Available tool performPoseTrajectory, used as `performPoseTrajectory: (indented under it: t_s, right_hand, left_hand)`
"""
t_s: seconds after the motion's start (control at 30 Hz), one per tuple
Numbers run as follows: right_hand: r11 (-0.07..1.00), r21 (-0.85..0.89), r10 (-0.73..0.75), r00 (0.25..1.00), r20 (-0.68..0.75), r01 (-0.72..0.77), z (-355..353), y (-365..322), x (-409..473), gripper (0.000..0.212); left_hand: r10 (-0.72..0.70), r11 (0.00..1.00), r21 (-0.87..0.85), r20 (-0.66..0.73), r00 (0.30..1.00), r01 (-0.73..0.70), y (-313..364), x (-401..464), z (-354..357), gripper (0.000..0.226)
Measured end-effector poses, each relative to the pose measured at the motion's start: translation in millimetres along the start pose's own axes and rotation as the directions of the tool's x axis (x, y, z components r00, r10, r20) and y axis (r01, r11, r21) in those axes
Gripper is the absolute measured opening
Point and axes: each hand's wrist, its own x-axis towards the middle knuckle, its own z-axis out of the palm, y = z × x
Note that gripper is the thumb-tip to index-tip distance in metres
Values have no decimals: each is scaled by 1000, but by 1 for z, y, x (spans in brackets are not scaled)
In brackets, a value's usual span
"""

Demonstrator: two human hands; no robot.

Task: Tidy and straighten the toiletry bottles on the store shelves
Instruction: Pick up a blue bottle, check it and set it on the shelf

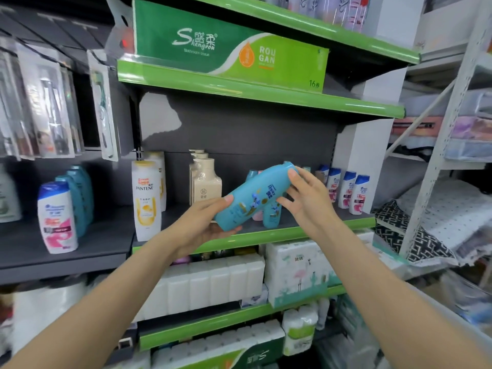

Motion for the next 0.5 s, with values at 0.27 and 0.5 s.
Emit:
performPoseTrajectory:
  t_s: [0.27,0.5]
  right_hand:
    - [989,108,104,994,11,-105,21,16,-7,29]
    - [992,72,94,992,83,-100,10,28,-18,27]
  left_hand:
    - [502,709,631,-139,853,-315,-6,-5,-14,40]
    - [759,186,902,120,641,-389,-9,-10,-26,68]
